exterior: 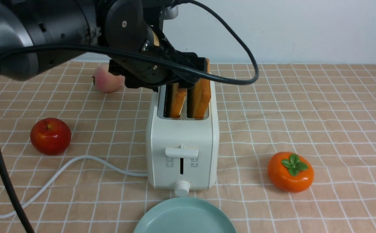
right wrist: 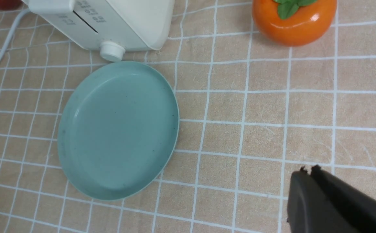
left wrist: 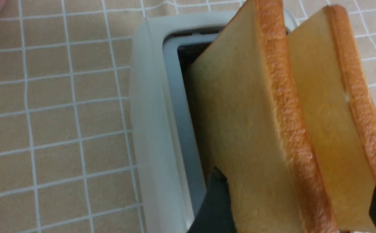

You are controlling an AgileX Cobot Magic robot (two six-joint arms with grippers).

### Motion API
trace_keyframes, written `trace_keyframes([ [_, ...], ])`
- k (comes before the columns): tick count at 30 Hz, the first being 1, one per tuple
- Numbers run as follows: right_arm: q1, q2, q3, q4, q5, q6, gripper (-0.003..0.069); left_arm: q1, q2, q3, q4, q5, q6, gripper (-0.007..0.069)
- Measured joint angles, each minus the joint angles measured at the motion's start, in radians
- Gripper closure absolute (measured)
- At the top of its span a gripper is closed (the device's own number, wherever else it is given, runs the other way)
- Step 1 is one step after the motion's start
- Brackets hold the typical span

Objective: Take toasted bread from bread machine on light coffee tablecloth place on plate.
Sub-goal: 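Reach for a toast slice standing in the toaster with the left gripper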

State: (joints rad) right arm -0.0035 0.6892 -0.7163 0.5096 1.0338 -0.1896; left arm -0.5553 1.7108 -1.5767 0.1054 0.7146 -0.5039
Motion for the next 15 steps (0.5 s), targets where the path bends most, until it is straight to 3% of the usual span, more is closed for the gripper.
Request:
trace_keyframes([
  [3,0.000,0.000,0.000,0.000,0.000,0.000,0.0645,0.000,0.019,-0.001,0.038,-0.005,-0.003,0.0097],
  [5,0.000,0.000,0.000,0.000,0.000,0.000,0.0643,0.000,0.029,-0.001,0.067,0.007,-0.015,0.0176],
  [7,0.000,0.000,0.000,0.000,0.000,0.000,0.0641,0.000,0.034,-0.001,0.088,0.017,-0.024,0.0311],
  [8,0.000,0.000,0.000,0.000,0.000,0.000,0.0641,0.000,0.034,-0.001,0.090,0.017,-0.024,0.0328],
  [9,0.000,0.000,0.000,0.000,0.000,0.000,0.0638,0.000,0.034,-0.003,0.106,0.019,-0.026,0.0453],
  [11,0.000,0.000,0.000,0.000,0.000,0.000,0.0636,0.000,0.018,-0.024,0.131,0.032,-0.026,0.0570],
  [15,0.000,0.000,0.000,0.000,0.000,0.000,0.0634,0.000,-0.065,-0.080,0.154,0.053,-0.026,0.0561],
])
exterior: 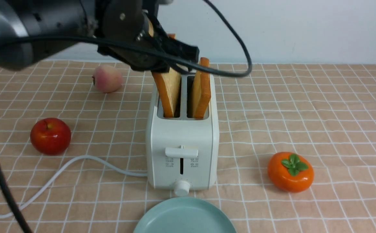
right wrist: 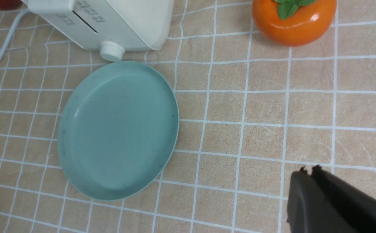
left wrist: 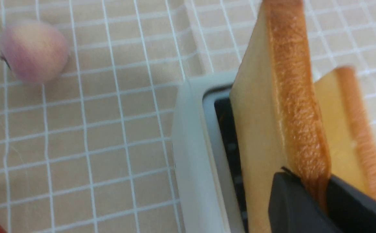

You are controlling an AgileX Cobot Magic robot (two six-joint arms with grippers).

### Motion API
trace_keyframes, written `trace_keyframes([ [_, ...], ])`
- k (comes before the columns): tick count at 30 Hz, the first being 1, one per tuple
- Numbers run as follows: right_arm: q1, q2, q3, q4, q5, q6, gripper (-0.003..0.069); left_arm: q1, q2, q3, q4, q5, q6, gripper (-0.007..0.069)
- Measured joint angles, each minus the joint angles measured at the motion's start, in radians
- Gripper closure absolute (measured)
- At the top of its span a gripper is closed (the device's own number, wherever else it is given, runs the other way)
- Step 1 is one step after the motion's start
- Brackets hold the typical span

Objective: Take toasted bread from bread machine on light coffee tablecloth place on plate.
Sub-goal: 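Reach for a toast slice standing in the toaster with the left gripper, then place the slice of bread on the plate with the left gripper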

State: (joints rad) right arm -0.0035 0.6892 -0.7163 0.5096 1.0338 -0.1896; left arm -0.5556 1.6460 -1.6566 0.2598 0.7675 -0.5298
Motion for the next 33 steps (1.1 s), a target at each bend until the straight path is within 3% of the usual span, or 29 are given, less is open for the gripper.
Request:
trace_keyframes([
  [4,0.000,0.000,0.000,0.000,0.000,-0.002,0.0629,0.000,-0.112,-0.032,0.011,0.038,0.000,0.0561],
  [9,0.000,0.000,0.000,0.000,-0.012,-0.002,0.0626,0.000,-0.280,0.013,-0.003,0.245,0.003,0.0561],
  [15,0.000,0.000,0.000,0.000,-0.031,-0.002,0.0626,0.000,-0.419,0.301,-0.183,0.241,0.048,0.0561],
  [19,0.000,0.000,0.000,0.000,-0.045,-0.002,0.0626,0.000,-0.486,0.620,-0.436,0.060,0.113,0.0561],
  [22,0.000,0.000,0.000,0.000,-0.047,-0.002,0.0626,0.000,-0.475,0.821,-0.705,-0.109,0.223,0.0561],
  [23,0.000,0.000,0.000,0.000,-0.049,-0.002,0.0626,0.000,-0.473,0.821,-0.722,-0.117,0.223,0.0561],
  [27,0.000,0.000,0.000,0.000,-0.052,-0.003,0.0623,0.000,-0.409,0.927,-1.033,-0.223,0.483,0.0561],
  [33,0.000,0.000,0.000,0.004,-0.078,-0.004,0.0619,0.000,-0.279,0.937,-1.238,-0.232,0.744,0.0561],
])
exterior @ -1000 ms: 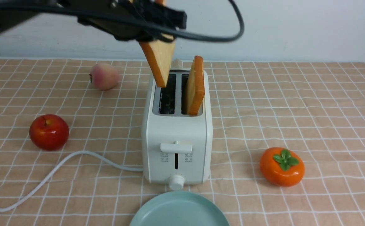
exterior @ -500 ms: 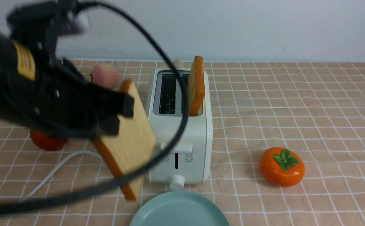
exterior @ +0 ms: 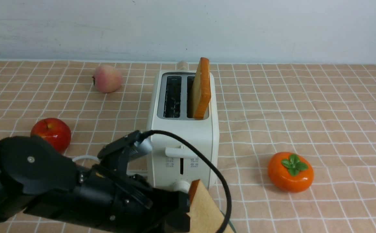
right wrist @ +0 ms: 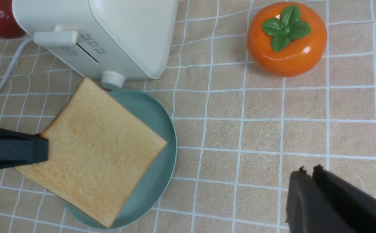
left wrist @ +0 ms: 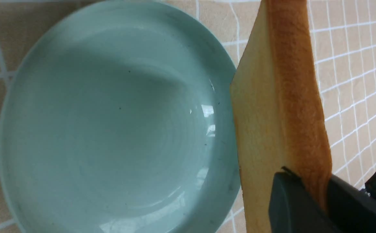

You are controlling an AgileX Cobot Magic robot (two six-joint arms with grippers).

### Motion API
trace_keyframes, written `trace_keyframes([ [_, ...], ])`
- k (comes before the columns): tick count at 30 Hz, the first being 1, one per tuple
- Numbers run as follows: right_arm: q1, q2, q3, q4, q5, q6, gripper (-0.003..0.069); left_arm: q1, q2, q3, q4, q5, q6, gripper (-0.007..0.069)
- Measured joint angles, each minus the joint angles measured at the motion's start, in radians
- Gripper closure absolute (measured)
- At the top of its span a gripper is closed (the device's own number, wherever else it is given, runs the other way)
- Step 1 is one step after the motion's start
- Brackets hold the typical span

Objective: Take toasted bread from bread machine on light coffee tablecloth place on plate.
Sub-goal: 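Place the slice of bread on the plate with the left gripper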

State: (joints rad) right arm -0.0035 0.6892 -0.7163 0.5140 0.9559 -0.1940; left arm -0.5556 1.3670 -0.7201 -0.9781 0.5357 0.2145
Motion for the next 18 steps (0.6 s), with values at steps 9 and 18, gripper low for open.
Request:
trace_keyframes([
  [9,0.000,0.000,0.000,0.013,-0.002,0.000,0.0610,0.000,0.100,0.001,-0.002,-0.071,0.168,0.0435],
  [18,0.000,0.001,-0.030,0.040,-0.005,-0.019,0.0598,0.014,0.046,0.001,0.136,-0.039,0.175,0.0284],
])
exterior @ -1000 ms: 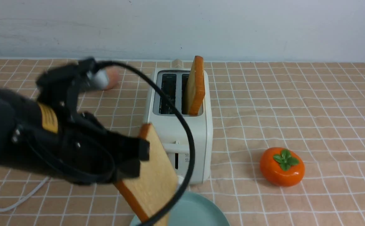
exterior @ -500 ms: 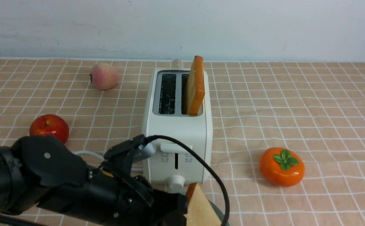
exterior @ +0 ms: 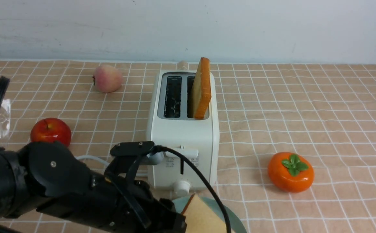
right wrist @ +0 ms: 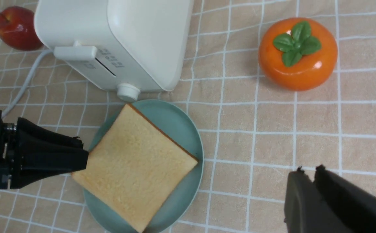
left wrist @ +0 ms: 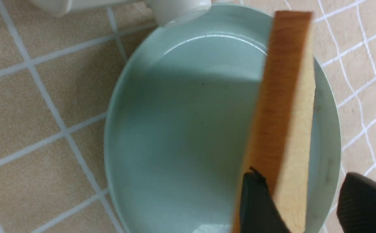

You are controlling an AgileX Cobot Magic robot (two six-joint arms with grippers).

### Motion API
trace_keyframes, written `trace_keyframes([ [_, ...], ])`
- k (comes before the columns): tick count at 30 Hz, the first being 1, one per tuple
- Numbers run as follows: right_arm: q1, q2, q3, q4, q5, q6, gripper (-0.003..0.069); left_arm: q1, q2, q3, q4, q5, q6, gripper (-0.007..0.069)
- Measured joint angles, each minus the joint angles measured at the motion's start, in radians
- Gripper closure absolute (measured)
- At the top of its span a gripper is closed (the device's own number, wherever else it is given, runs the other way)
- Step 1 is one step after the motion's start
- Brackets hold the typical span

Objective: Take toasted bread from bread machine on light coffee tablecloth place on plate.
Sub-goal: 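Place the slice of bread on the plate with the left gripper, then grasp the toast slice in the toaster and pull it up out of the slot with the right gripper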

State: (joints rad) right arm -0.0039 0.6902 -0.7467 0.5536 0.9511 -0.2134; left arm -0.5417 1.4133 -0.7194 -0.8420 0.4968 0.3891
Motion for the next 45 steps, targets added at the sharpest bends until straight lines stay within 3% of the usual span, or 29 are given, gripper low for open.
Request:
trace_keyframes([
  [6,0.000,0.052,-0.118,0.098,0.006,-0.112,0.0583,0.104,-0.117,0.000,0.273,0.100,-0.224,0.0378],
  [8,0.000,0.130,-0.186,0.164,0.033,-0.126,0.0577,0.184,-0.221,-0.007,0.491,0.179,-0.389,0.0473],
  [11,0.011,0.221,-0.252,0.215,0.068,-0.132,0.0572,0.233,-0.315,-0.011,0.662,0.256,-0.531,0.0568],
  [13,0.056,0.314,-0.310,0.239,0.084,-0.133,0.0567,0.262,-0.413,-0.011,0.805,0.322,-0.635,0.0639],
  [16,0.174,0.442,-0.385,0.238,0.076,-0.133,0.0553,0.274,-0.577,-0.011,0.942,0.401,-0.745,0.0638],
  [20,0.312,0.568,-0.458,0.203,-0.012,-0.121,0.0518,0.277,-0.763,-0.011,0.975,0.455,-0.790,0.0638],
  [23,0.392,0.701,-0.548,0.135,-0.146,-0.014,0.0419,0.277,-0.968,-0.013,0.967,0.509,-0.825,0.0638],
  [31,0.412,0.956,-0.762,0.059,-0.232,0.107,0.0127,0.277,-1.275,0.024,0.958,0.618,-0.842,0.0638],
  [36,0.435,1.097,-0.859,0.065,-0.254,0.123,0.0046,0.277,-1.351,0.042,0.954,0.684,-0.844,0.0638],
  [39,0.438,1.141,-0.889,0.063,-0.256,0.123,0.0059,0.277,-1.358,0.044,0.954,0.719,-0.844,0.0638],
  [42,0.438,1.171,-0.904,0.044,-0.258,0.125,0.0183,0.277,-1.358,0.049,0.953,0.752,-0.844,0.0638],
  [43,0.438,1.170,-0.911,0.032,-0.256,0.125,0.0290,0.277,-1.358,0.049,0.951,0.755,-0.844,0.0638],
  [45,0.437,1.158,-0.920,0.024,-0.247,0.126,0.0402,0.277,-1.358,0.049,0.950,0.755,-0.844,0.0638],
])
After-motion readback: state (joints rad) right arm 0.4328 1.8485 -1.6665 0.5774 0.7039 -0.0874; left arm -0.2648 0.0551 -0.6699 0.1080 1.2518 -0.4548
